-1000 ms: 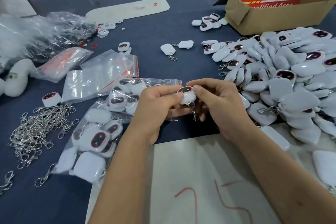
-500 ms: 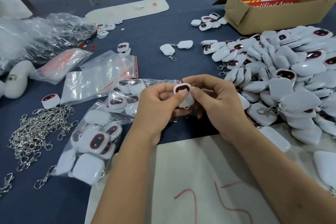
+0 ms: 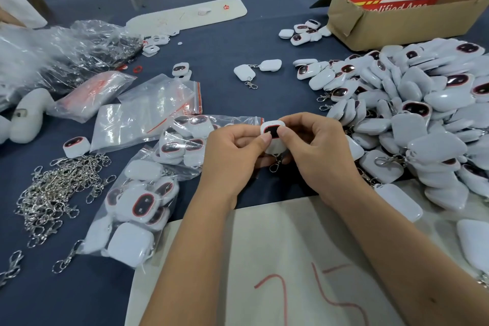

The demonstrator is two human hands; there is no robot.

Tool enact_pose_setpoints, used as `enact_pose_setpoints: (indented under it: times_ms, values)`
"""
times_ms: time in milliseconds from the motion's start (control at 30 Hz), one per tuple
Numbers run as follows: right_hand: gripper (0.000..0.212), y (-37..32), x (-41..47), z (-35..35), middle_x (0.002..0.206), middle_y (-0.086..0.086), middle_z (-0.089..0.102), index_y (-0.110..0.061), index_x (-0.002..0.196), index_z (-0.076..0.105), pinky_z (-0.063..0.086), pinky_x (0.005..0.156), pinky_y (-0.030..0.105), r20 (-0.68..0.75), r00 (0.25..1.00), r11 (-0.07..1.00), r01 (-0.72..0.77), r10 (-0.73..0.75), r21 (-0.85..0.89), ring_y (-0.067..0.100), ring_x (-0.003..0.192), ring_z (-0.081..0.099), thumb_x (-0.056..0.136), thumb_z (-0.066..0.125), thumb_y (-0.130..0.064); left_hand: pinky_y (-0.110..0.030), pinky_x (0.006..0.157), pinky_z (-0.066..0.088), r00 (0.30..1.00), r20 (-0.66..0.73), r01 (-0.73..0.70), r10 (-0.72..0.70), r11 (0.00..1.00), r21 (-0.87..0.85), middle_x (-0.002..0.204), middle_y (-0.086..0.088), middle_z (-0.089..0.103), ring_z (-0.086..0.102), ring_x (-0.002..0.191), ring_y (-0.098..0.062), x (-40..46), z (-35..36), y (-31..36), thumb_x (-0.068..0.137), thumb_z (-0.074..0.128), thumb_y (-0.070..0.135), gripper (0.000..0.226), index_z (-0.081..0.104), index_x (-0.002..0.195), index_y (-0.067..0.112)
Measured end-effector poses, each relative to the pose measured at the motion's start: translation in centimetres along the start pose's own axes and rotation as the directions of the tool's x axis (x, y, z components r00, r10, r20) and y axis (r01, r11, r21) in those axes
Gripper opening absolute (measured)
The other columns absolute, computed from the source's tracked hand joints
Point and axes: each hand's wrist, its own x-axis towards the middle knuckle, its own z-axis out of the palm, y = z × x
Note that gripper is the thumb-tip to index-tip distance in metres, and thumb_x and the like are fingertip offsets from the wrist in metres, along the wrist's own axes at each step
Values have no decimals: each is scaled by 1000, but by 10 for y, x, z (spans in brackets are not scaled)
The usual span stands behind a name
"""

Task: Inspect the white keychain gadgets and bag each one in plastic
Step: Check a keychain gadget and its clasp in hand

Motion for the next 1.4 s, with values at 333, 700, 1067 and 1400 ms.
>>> enact_pose_setpoints:
  times_ms: [333,700,1067,1400]
  values:
    - [14,2,2,2,84,-7,78,-22,96,78,54,61,17,-1,1000,1000,-13,13,2,6,68,68,99,67,-13,-31,72,64,999,-39,25,-26,1000,-14,87,-14,79,79,82,-27,1,3,1,98,67,4,10,76,102,3]
    - [14,1,2,1,82,-4,77,-20,99,79,56,64,25,27,1000,999,4,-2,-42,9,67,68,100,66,-14,-30,65,62,988,-140,57,-58,998,-8,88,-22,76,78,82,-33,-1,11,5,95,66,-2,9,72,89,2]
    - [16,1,2,0,88,-4,76,-27,106,72,60,75,35,101,994,999,41,-42,7,15,83,74,96,72,-13,-40,76,64,977,-214,-6,4,1000,-8,88,-14,79,78,85,-30,0,15,2,95,71,7,9,78,99,7]
    - [12,6,8,-6,86,5,79,-23,104,68,63,80,48,-164,982,986,-66,92,154,26,80,77,97,73,-15,-44,76,47,874,-130,-255,468,670,697,82,-2,70,62,78,-26,-15,54,-4,96,65,20,14,65,85,11]
